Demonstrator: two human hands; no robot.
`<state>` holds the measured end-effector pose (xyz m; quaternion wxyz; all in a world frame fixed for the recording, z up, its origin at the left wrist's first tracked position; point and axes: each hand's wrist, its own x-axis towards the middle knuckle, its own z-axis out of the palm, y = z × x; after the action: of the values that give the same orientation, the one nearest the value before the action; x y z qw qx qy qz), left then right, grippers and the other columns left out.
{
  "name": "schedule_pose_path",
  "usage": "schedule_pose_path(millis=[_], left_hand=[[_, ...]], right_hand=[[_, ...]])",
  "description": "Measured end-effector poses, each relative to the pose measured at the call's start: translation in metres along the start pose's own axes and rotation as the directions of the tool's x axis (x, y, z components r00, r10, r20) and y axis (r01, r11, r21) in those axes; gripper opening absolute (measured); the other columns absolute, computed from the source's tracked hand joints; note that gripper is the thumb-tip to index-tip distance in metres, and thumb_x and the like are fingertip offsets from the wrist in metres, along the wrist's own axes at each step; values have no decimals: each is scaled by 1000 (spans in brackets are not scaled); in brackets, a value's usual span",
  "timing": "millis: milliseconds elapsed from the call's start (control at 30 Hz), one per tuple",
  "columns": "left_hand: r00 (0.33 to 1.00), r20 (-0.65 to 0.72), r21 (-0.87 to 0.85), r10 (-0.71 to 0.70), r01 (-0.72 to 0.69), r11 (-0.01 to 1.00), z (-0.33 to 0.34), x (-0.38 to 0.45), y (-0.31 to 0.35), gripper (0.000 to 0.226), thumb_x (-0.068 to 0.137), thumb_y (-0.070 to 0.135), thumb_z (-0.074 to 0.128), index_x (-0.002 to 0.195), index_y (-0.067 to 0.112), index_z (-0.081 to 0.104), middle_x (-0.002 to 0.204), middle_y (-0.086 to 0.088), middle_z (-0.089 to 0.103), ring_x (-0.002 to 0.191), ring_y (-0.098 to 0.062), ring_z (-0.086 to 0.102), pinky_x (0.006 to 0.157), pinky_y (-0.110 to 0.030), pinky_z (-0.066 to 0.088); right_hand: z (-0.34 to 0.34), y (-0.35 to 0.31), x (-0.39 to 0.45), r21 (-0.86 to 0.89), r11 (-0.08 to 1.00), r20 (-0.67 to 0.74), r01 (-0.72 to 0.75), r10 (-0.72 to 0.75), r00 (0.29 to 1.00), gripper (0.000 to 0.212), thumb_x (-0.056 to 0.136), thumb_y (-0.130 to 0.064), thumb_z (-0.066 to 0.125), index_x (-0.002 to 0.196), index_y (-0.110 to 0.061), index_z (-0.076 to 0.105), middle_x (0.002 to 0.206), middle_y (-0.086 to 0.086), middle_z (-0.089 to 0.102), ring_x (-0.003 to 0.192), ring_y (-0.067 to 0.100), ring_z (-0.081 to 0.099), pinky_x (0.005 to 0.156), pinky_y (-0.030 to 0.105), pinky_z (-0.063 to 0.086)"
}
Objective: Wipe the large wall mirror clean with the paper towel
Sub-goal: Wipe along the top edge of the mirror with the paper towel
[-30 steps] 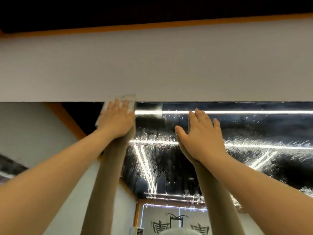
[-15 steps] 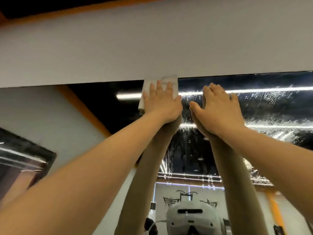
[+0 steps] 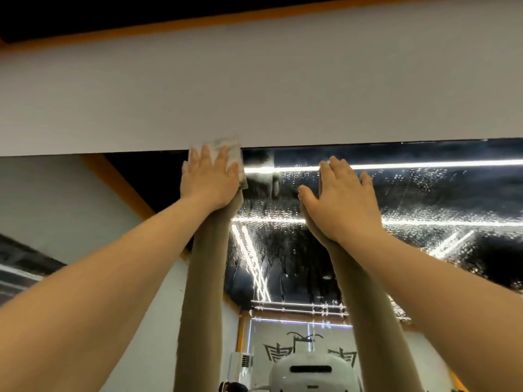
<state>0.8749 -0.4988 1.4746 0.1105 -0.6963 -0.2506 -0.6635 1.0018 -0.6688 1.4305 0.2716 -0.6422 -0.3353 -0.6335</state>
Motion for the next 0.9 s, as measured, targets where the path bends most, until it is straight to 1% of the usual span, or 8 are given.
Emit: schedule_pose_path(millis=[67,133,333,433,567,667,767,900], left_hand=[[1000,-5,-15,-14,14,1000,0,-4,12,56,105,41,15,156,25,-1,162,-13,-8,149,-31,-11,119,-44,-4],[1000,2,-12,5,-5,1000,1,-9,27,56,105,41,15,156,25,-2,162,-13,-9,149,-32,-10,119,-43,-5],[982,37,-4,184,-184,983,9,-21,87,57,104,44,15,155,27,-4,162,-11,-12,149,-29,-13,120,-43,-6],[974,46,-18,222,-221,975,10,-18,86,56,105,42,15,155,28,-6,162,-10,-13,149,-28,-12,119,-42,-6],[960,60,-16,274,-274,962,7,-11,64,55,105,41,15,155,30,-4,162,-8,-12,149,-26,-12,119,-41,-5],[969,56,8,239,-240,971,3,-8,36,55,105,40,16,155,29,-3,163,-9,-10,149,-27,-10,119,-42,-3],[986,44,40,162,-163,986,-1,-6,6,55,105,40,16,156,27,-1,163,-10,-7,149,-28,-6,119,-44,0],[994,37,42,100,-101,994,-3,-8,1,55,105,40,16,156,27,-2,163,-10,-7,149,-29,-7,119,-44,-2]], right_hand=[[0,0,0,5,1000,-8,-3,3,1000,69,101,-52,26,156,-12,9,163,4,4,150,19,-1,120,44,0],[1,-1,0,5,1000,-12,-4,4,1000,69,101,-51,26,155,-12,9,163,5,5,150,19,0,119,45,0],[1,-1,2,17,1000,-29,-10,10,1000,66,102,-47,26,155,-12,12,163,5,8,150,19,2,120,45,2],[1,-1,3,19,1000,-26,-14,14,1000,64,102,-46,26,155,-13,13,163,4,8,150,19,3,119,44,2],[1,1,3,24,1000,-23,-8,9,1000,61,103,-42,26,155,-14,14,163,3,8,150,18,2,119,44,2],[0,3,3,34,999,-17,2,-1,1000,59,103,-40,26,155,-14,13,163,3,8,150,17,2,120,43,1],[1,4,3,28,1000,-22,10,-10,1000,60,103,-40,26,155,-14,13,163,3,8,150,18,1,120,42,1],[1,3,3,35,999,-21,8,-8,1000,60,103,-40,26,156,-14,10,163,3,6,150,18,0,120,42,-1]])
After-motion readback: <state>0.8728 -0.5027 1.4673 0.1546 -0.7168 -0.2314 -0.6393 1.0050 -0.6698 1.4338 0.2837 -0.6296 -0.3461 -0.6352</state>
